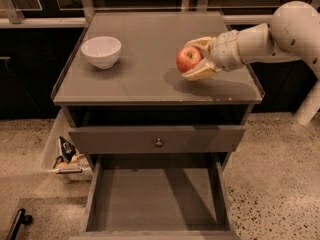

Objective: Pick apple from middle drawer and place on counter

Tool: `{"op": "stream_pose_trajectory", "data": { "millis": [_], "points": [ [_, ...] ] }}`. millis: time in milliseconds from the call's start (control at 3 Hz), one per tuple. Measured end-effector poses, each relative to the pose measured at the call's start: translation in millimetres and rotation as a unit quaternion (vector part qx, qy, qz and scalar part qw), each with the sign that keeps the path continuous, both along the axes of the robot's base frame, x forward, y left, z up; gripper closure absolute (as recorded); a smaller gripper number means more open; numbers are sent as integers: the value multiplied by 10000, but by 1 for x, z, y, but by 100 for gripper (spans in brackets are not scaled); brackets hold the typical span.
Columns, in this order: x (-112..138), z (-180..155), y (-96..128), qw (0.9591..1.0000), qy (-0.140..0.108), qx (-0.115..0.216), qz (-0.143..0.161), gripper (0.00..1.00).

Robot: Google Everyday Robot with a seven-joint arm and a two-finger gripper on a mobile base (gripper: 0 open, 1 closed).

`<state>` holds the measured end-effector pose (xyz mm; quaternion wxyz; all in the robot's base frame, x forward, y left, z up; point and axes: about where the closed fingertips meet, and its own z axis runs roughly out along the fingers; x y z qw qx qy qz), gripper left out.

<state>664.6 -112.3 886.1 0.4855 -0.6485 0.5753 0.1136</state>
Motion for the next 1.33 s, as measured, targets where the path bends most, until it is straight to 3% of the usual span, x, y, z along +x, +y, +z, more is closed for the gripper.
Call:
{"op": "stream_pose_trajectory", "data": {
  "millis": [667, 1333],
  "points": [
    [11, -23, -4, 9962, 784, 301, -230, 100],
    [11, -23, -4, 9960, 804, 308, -239, 58]
  ]
}}
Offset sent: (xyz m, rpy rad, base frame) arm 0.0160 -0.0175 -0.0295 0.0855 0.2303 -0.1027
